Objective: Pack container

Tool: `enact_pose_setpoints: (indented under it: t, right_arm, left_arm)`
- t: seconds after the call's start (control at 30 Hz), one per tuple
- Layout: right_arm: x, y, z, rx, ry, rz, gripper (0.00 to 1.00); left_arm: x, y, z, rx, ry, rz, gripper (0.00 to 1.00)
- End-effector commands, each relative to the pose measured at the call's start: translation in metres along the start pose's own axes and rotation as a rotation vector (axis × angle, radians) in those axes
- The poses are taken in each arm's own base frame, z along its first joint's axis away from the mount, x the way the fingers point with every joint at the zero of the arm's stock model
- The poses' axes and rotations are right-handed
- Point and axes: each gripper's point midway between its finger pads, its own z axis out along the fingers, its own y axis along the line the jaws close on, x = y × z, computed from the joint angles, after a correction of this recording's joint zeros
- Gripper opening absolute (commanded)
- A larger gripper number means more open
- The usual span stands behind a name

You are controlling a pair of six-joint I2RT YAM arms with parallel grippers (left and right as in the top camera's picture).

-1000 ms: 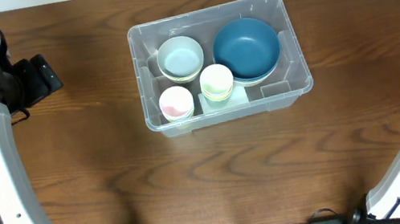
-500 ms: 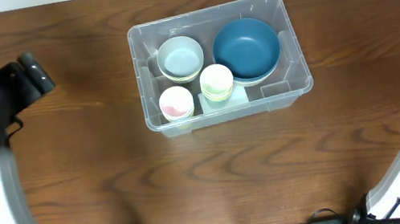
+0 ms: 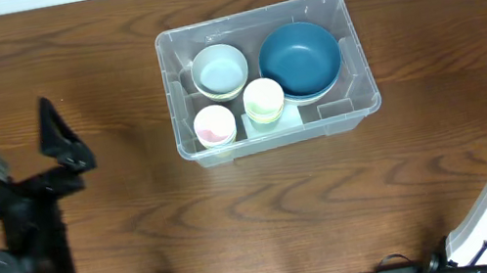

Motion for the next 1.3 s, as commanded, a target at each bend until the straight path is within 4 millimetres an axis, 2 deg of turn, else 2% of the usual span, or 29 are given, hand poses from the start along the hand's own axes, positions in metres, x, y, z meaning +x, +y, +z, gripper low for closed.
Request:
enact_pose_setpoints:
  t: [0.0, 0.2, 0.37, 0.7, 1.07, 1.27]
  right_arm:
    - [-0.001, -0.002, -0.002, 0.003, -0.005, 0.016, 0.99]
    - [-0.001, -0.002, -0.002, 0.003, -0.006, 0.016, 0.99]
    - [-0.001, -0.002, -0.002, 0.003, -0.006, 0.016, 0.99]
    - [-0.001, -0.002, -0.002, 0.003, -0.006, 0.016, 0.99]
    - [-0.001, -0.002, -0.002, 0.003, -0.006, 0.016, 0.99]
    - [-0.001, -0.002, -0.002, 0.003, -0.006, 0.016, 0.99]
  left_arm:
    - [0.044, -0.01, -0.006, 0.096, 0.003, -0.012, 0.98]
    - [0.115, -0.019, -0.015, 0.214, -0.03, -0.022, 0.98]
    - [0.158, -0.025, -0.03, 0.273, -0.028, -0.032, 0.98]
    - [0.218, -0.016, -0.041, 0.284, 0.01, -0.05, 0.98]
    - [0.29, 0.001, -0.05, 0.223, 0.296, 0.067, 0.98]
    - [0.293, 0.004, -0.051, 0.211, 0.307, 0.075, 0.98]
